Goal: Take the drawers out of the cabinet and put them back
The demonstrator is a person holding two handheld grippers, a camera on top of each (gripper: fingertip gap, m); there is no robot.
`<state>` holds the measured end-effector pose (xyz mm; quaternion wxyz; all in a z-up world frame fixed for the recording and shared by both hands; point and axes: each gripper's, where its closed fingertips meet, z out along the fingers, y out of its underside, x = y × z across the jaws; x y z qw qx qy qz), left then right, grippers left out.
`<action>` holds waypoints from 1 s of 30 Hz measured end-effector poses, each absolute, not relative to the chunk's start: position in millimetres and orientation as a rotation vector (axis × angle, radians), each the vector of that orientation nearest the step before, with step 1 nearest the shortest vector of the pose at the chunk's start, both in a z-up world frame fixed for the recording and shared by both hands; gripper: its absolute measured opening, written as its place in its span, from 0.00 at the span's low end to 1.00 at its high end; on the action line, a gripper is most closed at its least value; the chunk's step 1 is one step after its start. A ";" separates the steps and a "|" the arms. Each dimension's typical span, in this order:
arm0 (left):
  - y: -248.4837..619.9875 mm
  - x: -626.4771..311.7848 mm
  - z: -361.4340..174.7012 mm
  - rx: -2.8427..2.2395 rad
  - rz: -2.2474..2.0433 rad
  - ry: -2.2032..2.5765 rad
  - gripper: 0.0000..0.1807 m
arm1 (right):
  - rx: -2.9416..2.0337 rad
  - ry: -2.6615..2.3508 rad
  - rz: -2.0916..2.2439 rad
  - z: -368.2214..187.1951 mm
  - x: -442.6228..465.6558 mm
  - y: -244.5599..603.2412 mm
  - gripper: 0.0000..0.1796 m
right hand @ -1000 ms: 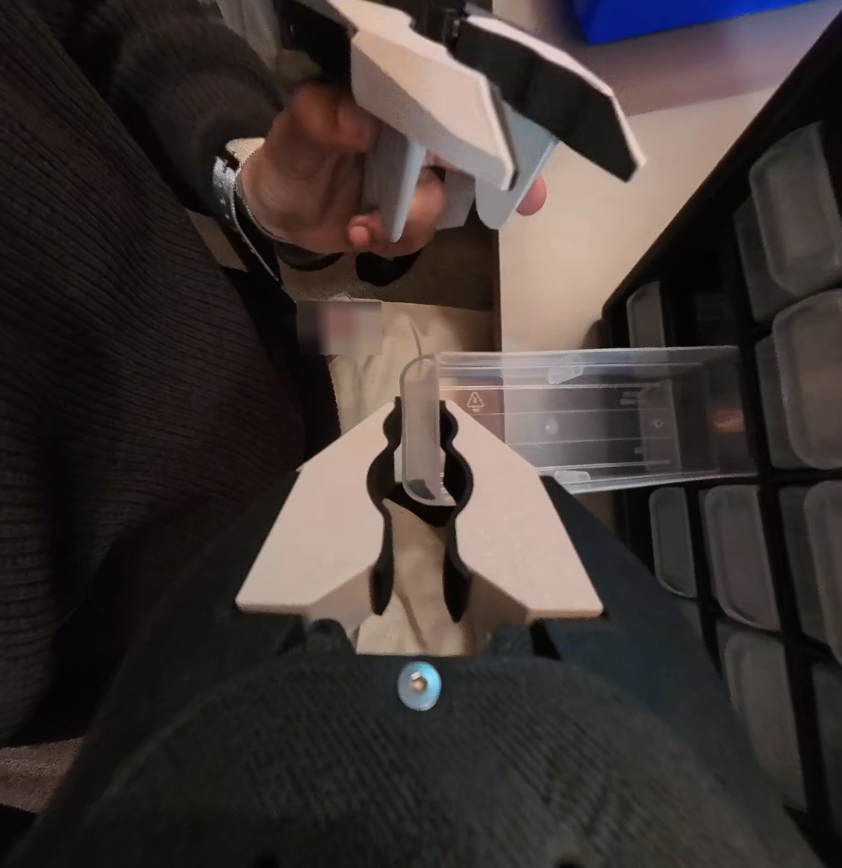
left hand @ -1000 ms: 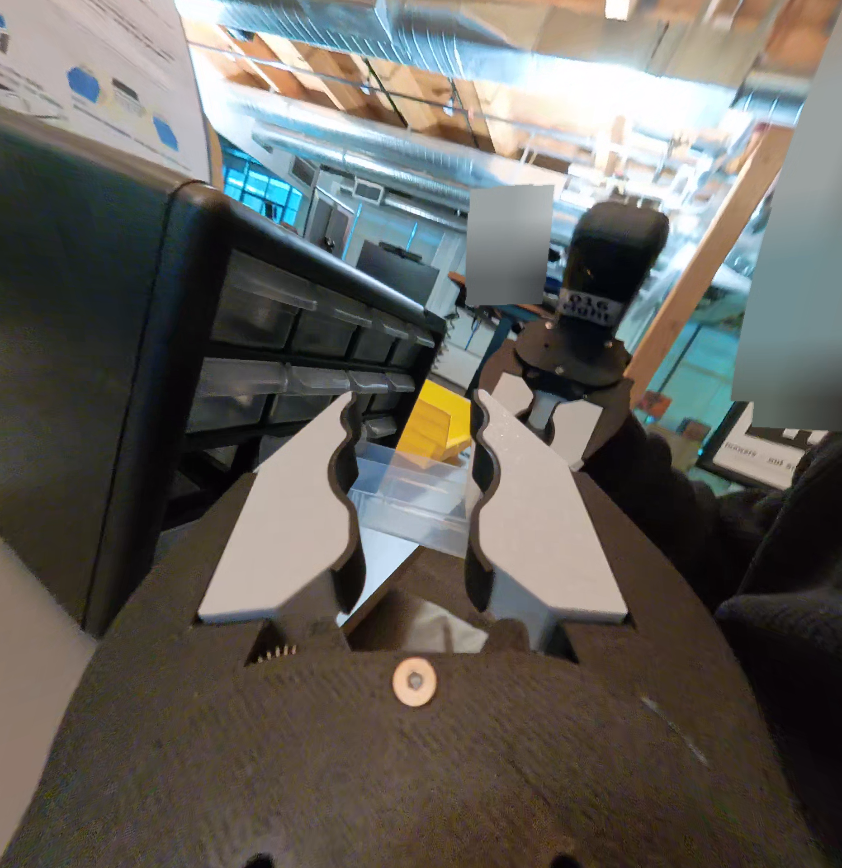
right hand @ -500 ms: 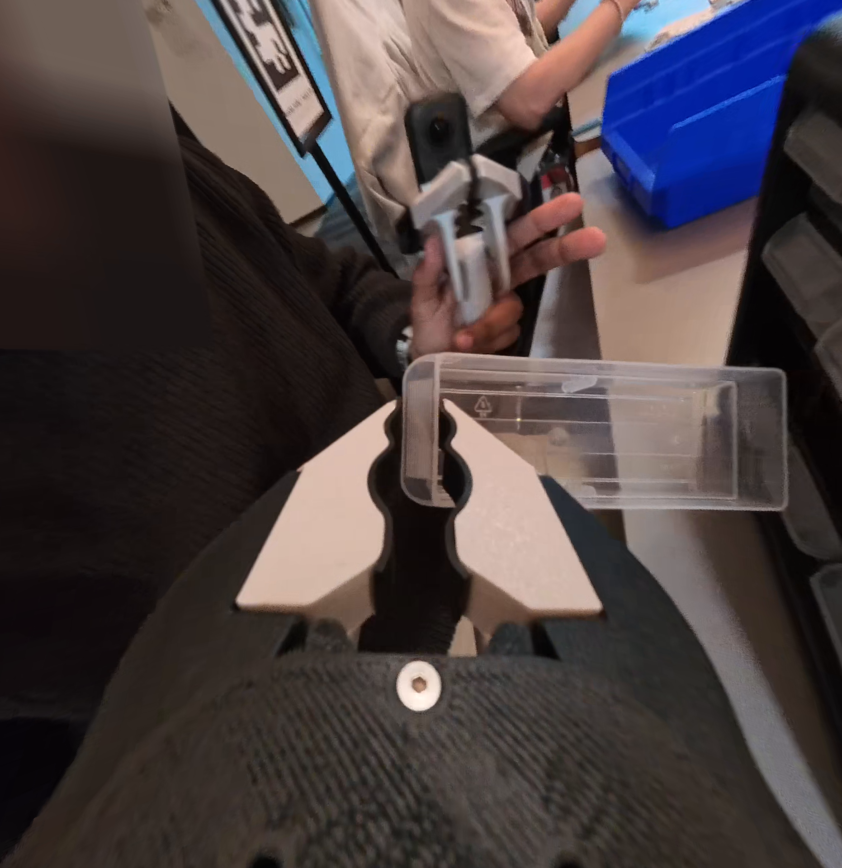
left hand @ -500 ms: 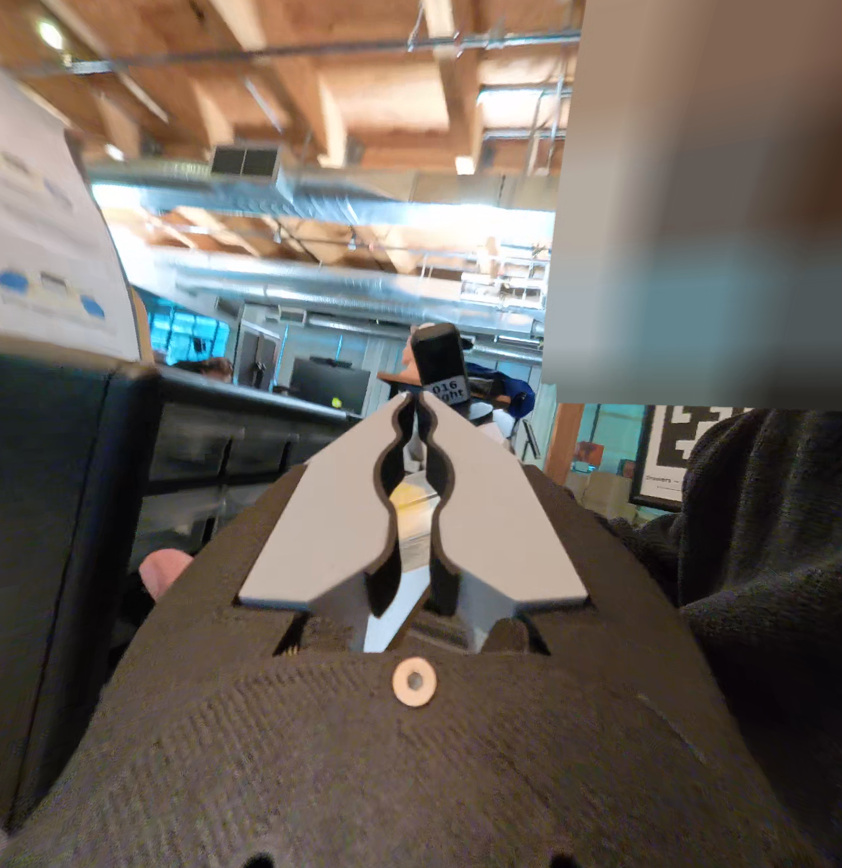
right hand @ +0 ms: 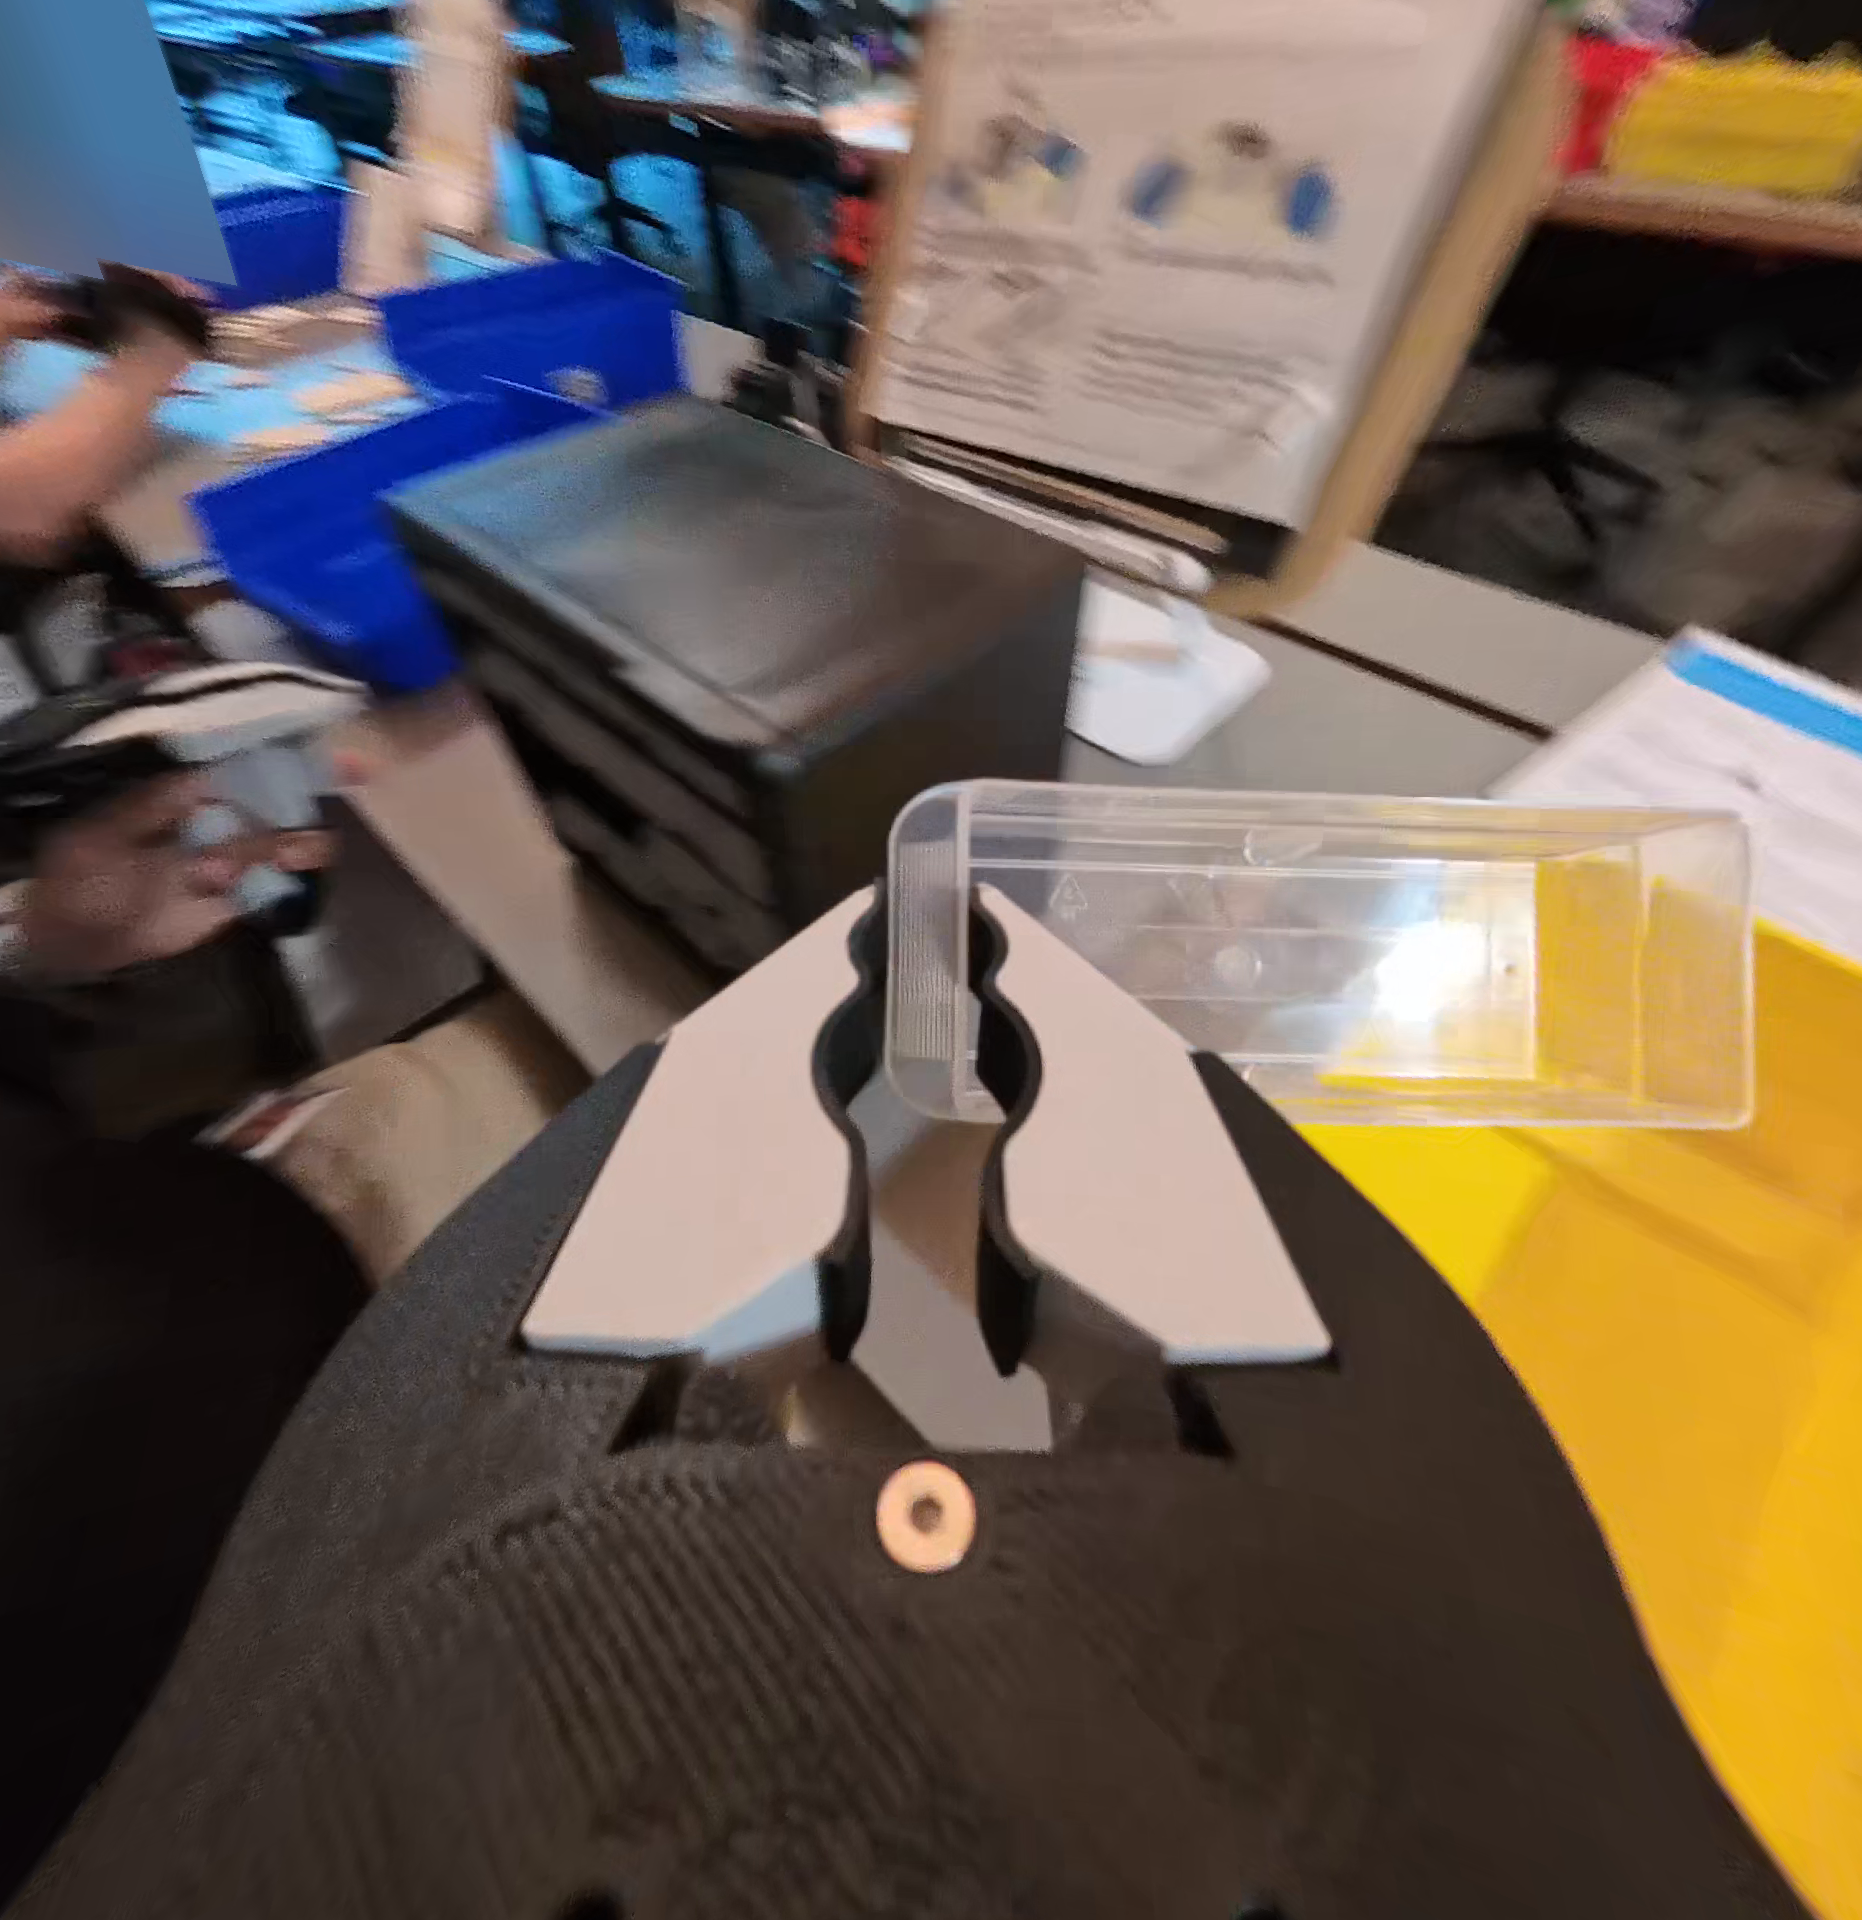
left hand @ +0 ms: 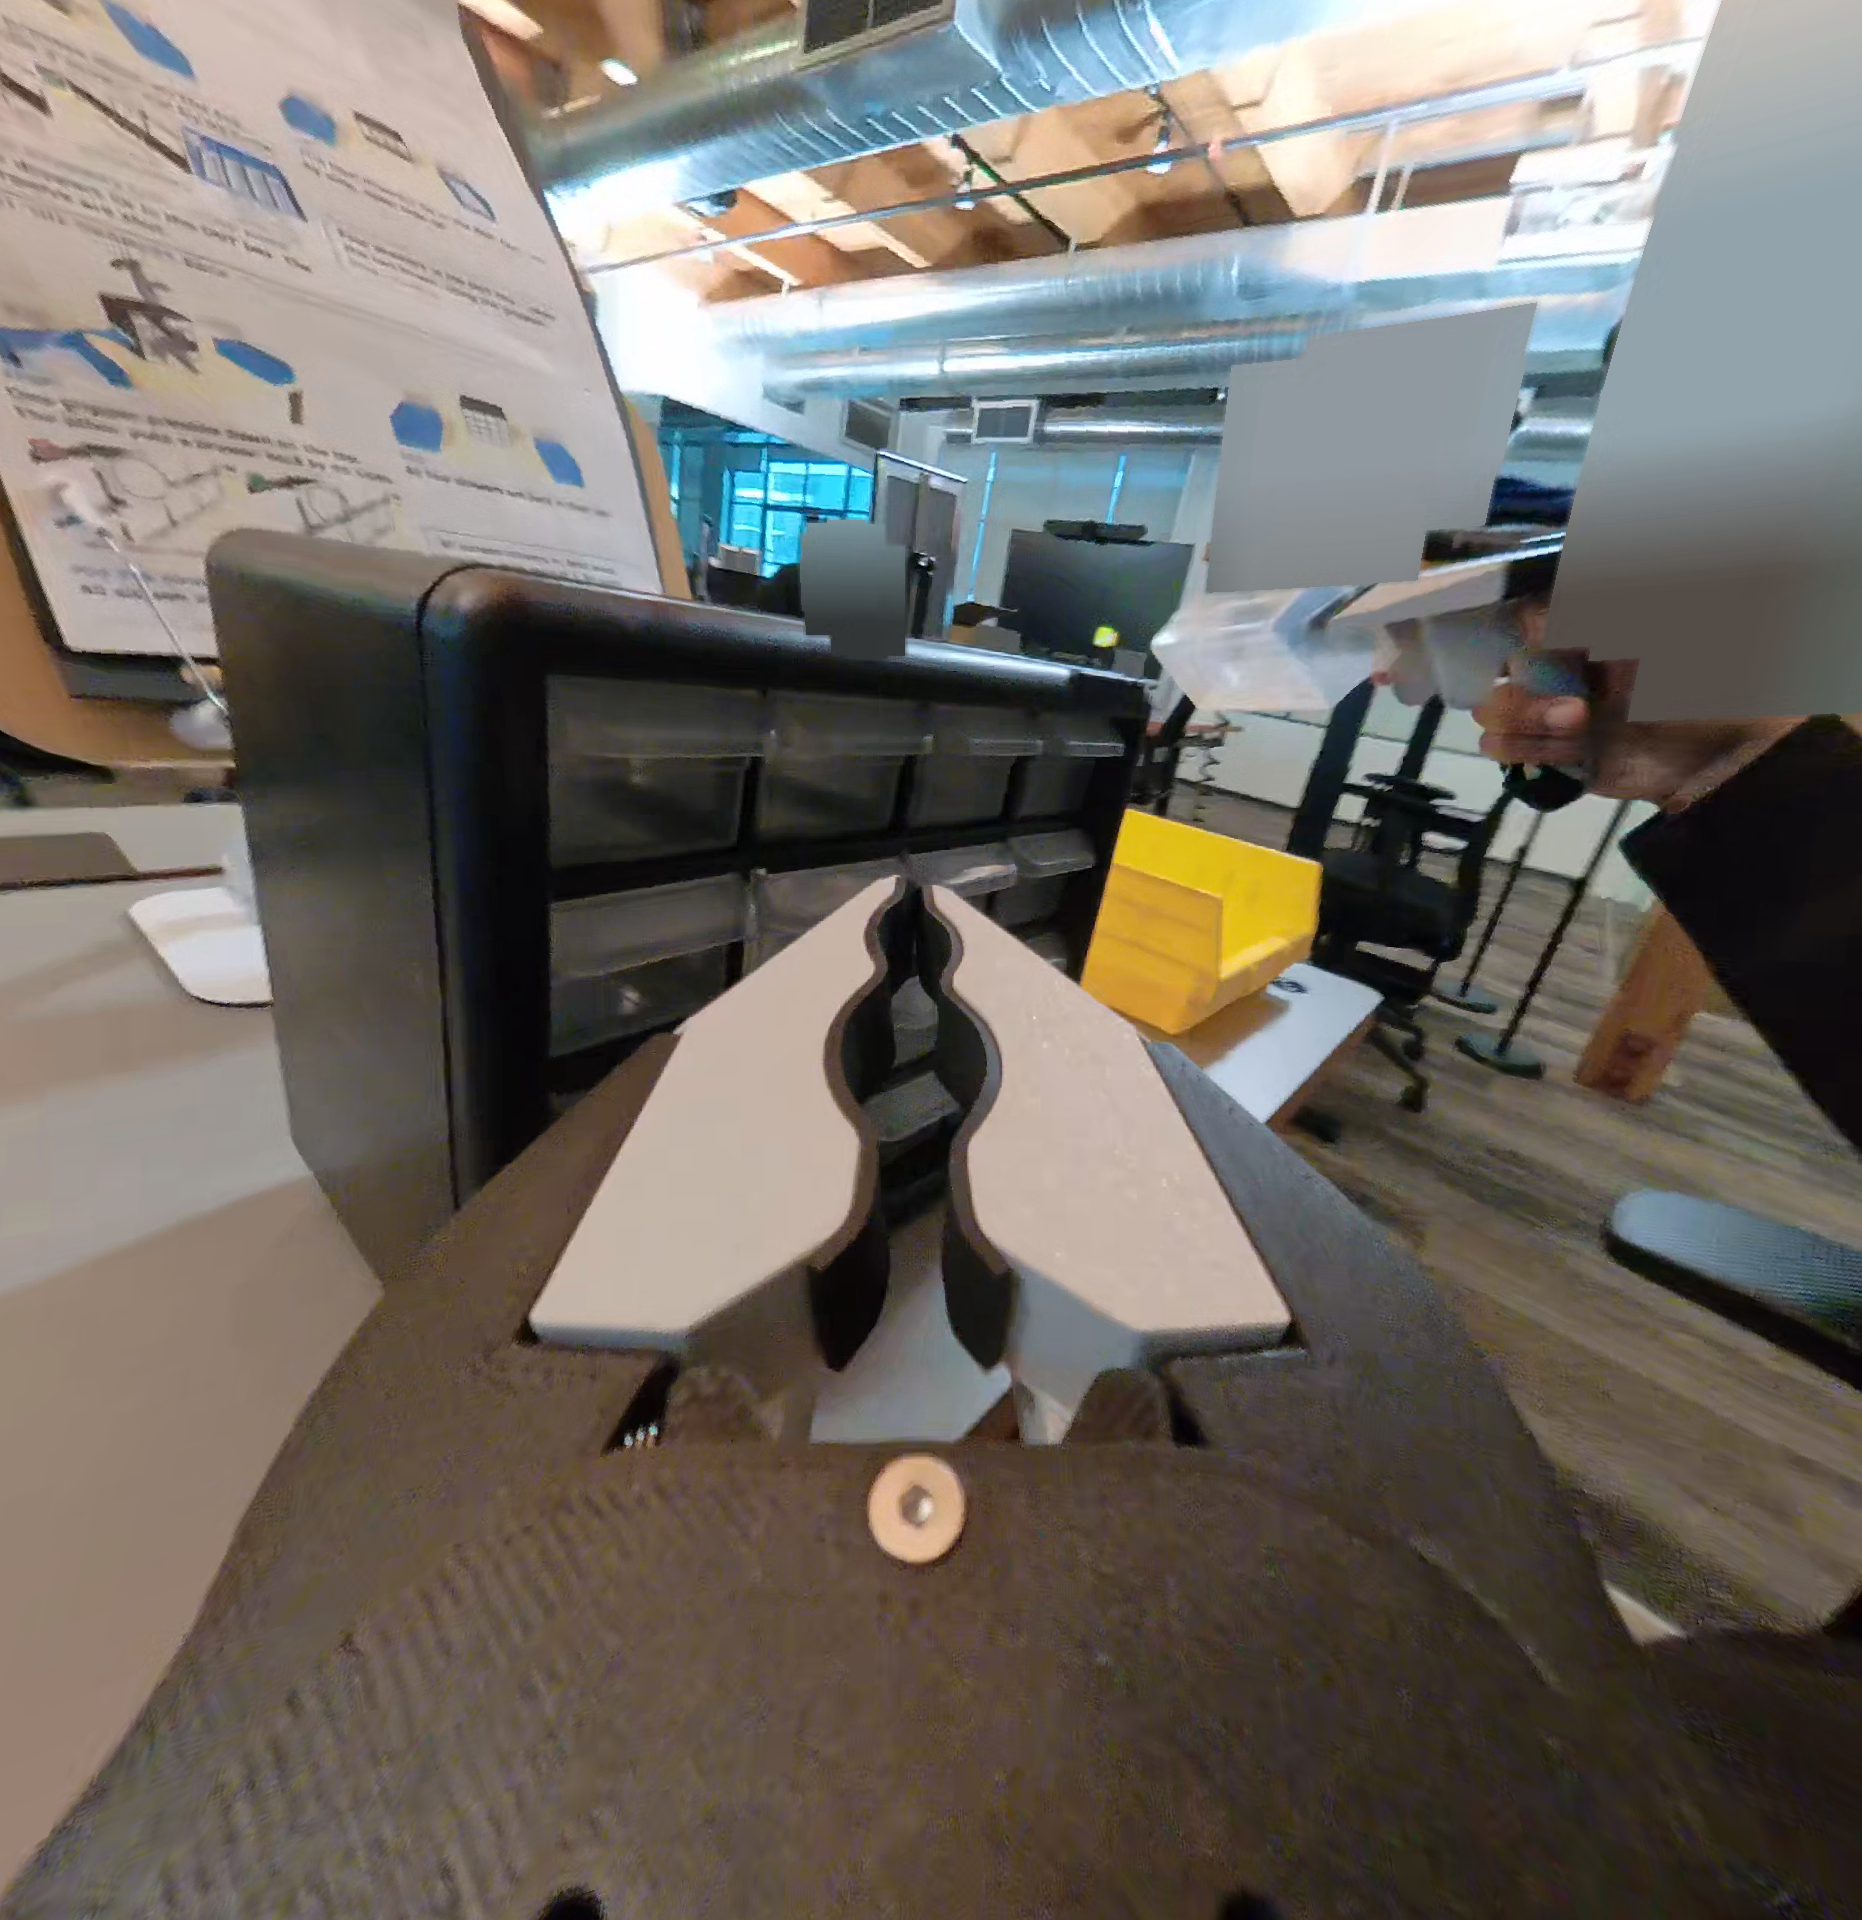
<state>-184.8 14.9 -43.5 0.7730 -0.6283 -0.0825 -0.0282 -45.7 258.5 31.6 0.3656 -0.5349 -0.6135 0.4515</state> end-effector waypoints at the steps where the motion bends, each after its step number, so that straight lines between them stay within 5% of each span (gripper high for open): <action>1: 16.1 -187.2 -43.6 -1.360 -0.021 -0.185 0.00 | -1.452 -1.537 1.116 16.6 -50.5 285.0 0.06; 13: 33.6 -196.3 -61.4 -1.547 0.220 -0.162 0.00 | -2.129 -1.348 0.720 -169.5 -117.7 446.3 0.07; 24: 36.8 -220.5 -89.1 -1.568 0.118 -0.469 0.01 | -2.152 -1.342 0.562 -193.8 -147.9 477.3 0.08; 30: 33.9 -220.6 -76.5 -1.468 0.402 -0.377 0.12 | -2.136 -1.251 0.636 -174.9 -142.4 485.3 0.25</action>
